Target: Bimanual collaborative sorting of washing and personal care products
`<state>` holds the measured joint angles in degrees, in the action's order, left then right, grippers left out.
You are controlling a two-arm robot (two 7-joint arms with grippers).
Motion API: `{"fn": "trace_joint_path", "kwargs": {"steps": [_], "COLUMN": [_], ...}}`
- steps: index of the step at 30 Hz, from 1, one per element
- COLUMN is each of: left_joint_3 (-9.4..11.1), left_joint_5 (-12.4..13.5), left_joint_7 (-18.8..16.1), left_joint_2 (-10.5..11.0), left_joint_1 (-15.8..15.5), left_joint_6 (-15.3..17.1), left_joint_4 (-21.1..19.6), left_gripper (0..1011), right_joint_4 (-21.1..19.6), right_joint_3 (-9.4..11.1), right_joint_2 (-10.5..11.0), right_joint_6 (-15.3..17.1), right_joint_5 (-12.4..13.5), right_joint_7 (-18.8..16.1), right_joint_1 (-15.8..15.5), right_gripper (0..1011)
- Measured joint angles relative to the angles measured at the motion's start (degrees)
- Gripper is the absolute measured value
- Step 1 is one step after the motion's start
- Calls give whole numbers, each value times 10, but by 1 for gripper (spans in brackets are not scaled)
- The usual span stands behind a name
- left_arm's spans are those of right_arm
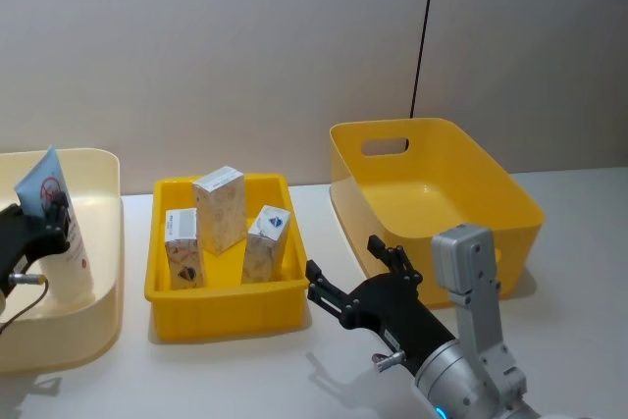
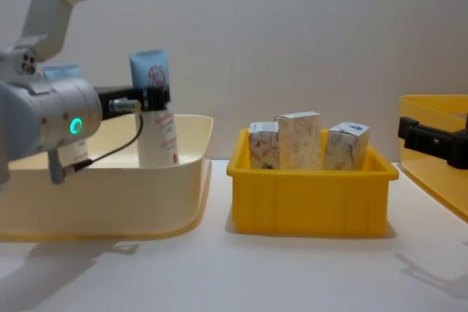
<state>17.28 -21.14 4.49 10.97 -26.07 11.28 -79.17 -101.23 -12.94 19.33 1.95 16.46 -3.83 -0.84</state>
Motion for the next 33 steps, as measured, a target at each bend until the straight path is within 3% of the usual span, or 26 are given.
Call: {"fn": "trace_joint_path", "kwargs": {"steps": [9,20,33], "left_joint_3": [-19,-35,-28], "left_joint_5": [-35,-97,-155], "left_joint_7": [70,169,275], "left_joint_2": [15,34,53], "left_joint_1": [-1,-2,-4], "left_joint_6": [-38,-71,-78], "left_joint_4": [-13,-32,-43], "left_gripper": [219,219,221], "right_joint_4": [0,0,0], "right_joint_3": [0,0,0], "right_joint_2": [0,0,0], "right_joint_6": [0,0,0], "right_joint_5": [0,0,0], "right_joint_7": [0,0,0], "right_joint_1": [0,0,0], "right_gripper": [1001,1001,1001]}}
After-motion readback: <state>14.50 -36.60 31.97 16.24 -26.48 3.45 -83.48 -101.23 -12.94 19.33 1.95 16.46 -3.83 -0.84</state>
